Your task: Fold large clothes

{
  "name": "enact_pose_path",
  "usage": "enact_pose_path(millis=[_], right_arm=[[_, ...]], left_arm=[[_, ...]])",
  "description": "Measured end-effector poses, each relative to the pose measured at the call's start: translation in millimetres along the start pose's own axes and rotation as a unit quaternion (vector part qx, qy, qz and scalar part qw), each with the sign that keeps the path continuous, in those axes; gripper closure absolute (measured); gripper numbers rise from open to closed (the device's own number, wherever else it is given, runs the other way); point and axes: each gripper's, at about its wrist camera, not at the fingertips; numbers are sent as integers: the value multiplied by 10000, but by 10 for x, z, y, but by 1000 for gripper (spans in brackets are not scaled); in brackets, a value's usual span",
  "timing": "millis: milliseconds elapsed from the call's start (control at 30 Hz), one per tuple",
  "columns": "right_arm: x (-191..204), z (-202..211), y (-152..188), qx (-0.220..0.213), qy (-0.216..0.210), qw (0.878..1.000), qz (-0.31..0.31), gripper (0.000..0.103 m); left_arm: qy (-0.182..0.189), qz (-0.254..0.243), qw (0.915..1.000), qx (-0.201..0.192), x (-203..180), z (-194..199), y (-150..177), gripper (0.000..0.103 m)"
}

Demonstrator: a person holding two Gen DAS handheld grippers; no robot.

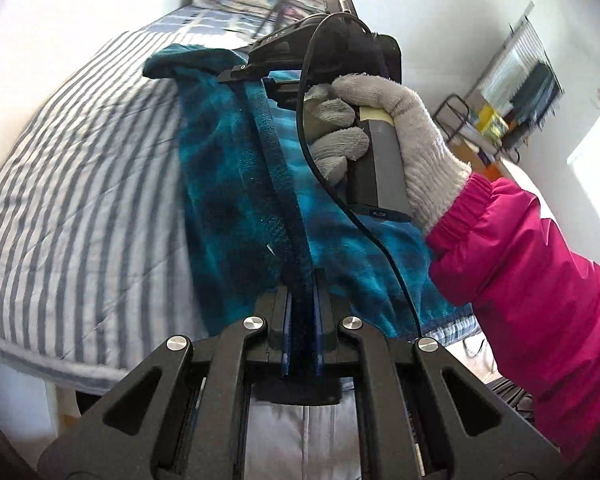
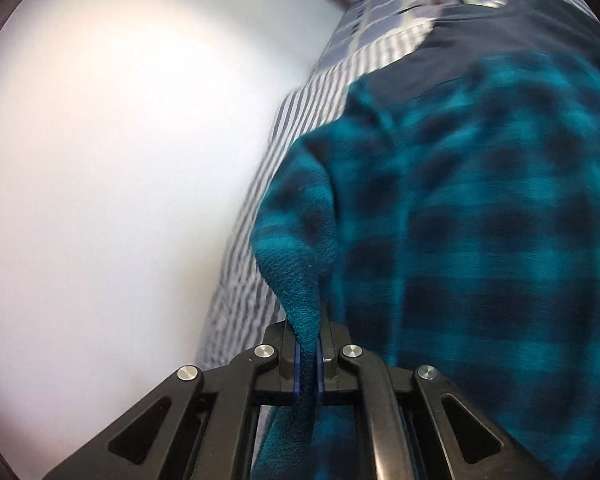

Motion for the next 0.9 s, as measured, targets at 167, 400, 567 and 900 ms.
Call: enact_pose_path(millis=[167,400,567,900], right_arm=[[-540,306,326,-336,-93,9965,-760,101],[-1035,422,650,-249,187,9895,-1414,101],[-944,415,583,-209,357,9922,-1173,101],[-531,576,428,-194,904,9941,-572,101]], left_arm=[[-80,-355,9989,307,-284,-313,89,97],[-116,-543,9964,645,-451,-606,188,97],[-165,-690,9953,656,-488,-594,247,97],[-24,-625,9958,666,-402,-528,253,97]])
Point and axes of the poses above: each gripper's, at about its wrist camera, not at the fingertips, and z roughly against the way its jaws point, x to its left, y to its underside, and after that the axes turned 12 degrees about z, right-handed
